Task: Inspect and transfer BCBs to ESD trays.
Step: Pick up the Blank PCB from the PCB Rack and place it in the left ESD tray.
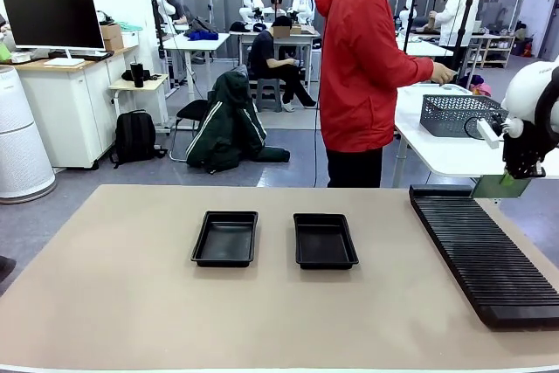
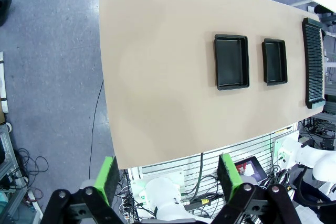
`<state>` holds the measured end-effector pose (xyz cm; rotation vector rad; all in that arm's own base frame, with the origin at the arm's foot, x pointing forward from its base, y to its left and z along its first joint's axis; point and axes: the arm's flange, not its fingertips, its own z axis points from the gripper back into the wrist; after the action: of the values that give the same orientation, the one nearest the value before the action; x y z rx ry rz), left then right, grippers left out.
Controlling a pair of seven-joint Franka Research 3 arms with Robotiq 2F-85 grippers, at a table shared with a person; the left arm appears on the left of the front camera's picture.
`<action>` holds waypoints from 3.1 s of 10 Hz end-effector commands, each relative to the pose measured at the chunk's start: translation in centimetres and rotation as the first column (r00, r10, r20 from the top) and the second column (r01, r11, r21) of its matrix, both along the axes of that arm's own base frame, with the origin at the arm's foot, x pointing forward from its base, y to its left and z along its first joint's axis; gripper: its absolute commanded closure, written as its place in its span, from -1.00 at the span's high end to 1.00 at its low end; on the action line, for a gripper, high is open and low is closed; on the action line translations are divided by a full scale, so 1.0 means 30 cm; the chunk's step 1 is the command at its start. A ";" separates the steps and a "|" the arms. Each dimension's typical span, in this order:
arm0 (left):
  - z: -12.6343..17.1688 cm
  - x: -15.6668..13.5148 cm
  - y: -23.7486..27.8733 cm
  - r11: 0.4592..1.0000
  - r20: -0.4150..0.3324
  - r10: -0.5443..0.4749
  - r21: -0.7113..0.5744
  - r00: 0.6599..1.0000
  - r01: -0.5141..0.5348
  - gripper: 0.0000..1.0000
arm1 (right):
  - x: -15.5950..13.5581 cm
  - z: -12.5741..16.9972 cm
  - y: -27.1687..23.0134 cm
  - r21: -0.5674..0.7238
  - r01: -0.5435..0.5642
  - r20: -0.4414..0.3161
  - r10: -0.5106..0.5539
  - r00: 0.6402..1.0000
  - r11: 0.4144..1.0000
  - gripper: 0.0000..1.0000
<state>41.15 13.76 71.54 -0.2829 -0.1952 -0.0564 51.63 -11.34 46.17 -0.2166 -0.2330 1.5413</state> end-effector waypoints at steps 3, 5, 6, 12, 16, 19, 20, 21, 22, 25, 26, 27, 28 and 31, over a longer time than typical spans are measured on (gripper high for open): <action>-0.002 -0.001 0.001 1.000 -0.002 0.001 0.002 1.000 -0.001 1.00 | 0.036 0.165 -0.067 0.036 0.018 -0.068 -0.016 0.998 0.999 -0.96; -0.002 -0.001 0.001 1.000 -0.002 0.001 0.002 1.000 -0.001 1.00 | 0.045 0.268 -0.100 0.046 0.005 -0.081 -0.002 0.997 0.999 -0.96; -0.002 -0.001 0.001 1.000 -0.002 0.001 0.002 1.000 -0.001 1.00 | 0.049 0.308 -0.114 0.059 0.003 -0.080 0.002 0.997 0.998 -0.96; -0.002 -0.001 0.001 1.000 -0.002 0.001 0.002 1.000 -0.001 1.00 | 0.039 0.370 -0.120 0.044 0.031 -0.074 -0.028 0.997 0.999 -0.96; -0.002 -0.001 0.001 1.000 -0.002 0.001 0.002 1.000 -0.001 1.00 | 0.039 0.370 -0.120 0.044 0.031 -0.074 -0.028 0.997 0.999 -0.96; -0.002 -0.001 0.001 1.000 -0.002 0.001 0.002 1.000 -0.001 1.00 | 0.039 0.370 -0.120 0.044 0.031 -0.074 -0.028 0.997 0.999 -0.96; -0.002 -0.001 0.001 1.000 -0.002 0.001 0.002 1.000 -0.001 1.00 | 0.048 0.368 -0.122 0.050 0.031 -0.076 -0.027 0.997 0.998 -0.96; -0.002 -0.001 0.001 1.000 -0.002 0.001 0.002 1.000 -0.001 1.00 | 0.067 0.362 -0.097 0.094 0.080 -0.122 -0.069 0.990 0.992 -0.96; -0.002 -0.001 0.001 1.000 -0.002 0.001 0.002 1.000 -0.001 1.00 | 0.074 0.375 -0.066 0.120 0.140 -0.172 -0.118 0.978 0.983 -0.96; -0.002 -0.001 0.001 1.000 -0.002 0.001 0.002 1.000 -0.001 1.00 | 0.062 0.472 0.104 0.163 0.302 -0.317 -0.240 0.918 0.939 -0.96; -0.002 -0.001 0.001 1.000 -0.002 0.001 0.002 1.000 -0.001 1.00 | 0.055 0.501 0.161 0.187 0.347 -0.384 -0.257 0.887 0.919 -0.96; -0.002 -0.001 0.001 1.000 -0.002 0.001 0.002 1.000 -0.001 1.00 | 0.046 0.534 0.230 0.193 0.384 -0.445 -0.268 0.855 0.903 -0.96; -0.002 -0.001 0.001 1.000 -0.002 0.001 0.002 1.000 -0.001 1.00 | 0.033 0.560 0.307 0.164 0.410 -0.463 -0.297 0.835 0.897 -0.96; -0.002 -0.001 0.001 1.000 -0.002 0.001 0.002 1.000 -0.001 1.00 | -0.007 0.625 0.555 0.112 0.575 -0.601 -0.406 0.689 0.810 -0.96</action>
<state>41.16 13.74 71.55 -0.2827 -0.1952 -0.0569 50.51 3.64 64.32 0.3284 0.0348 1.0309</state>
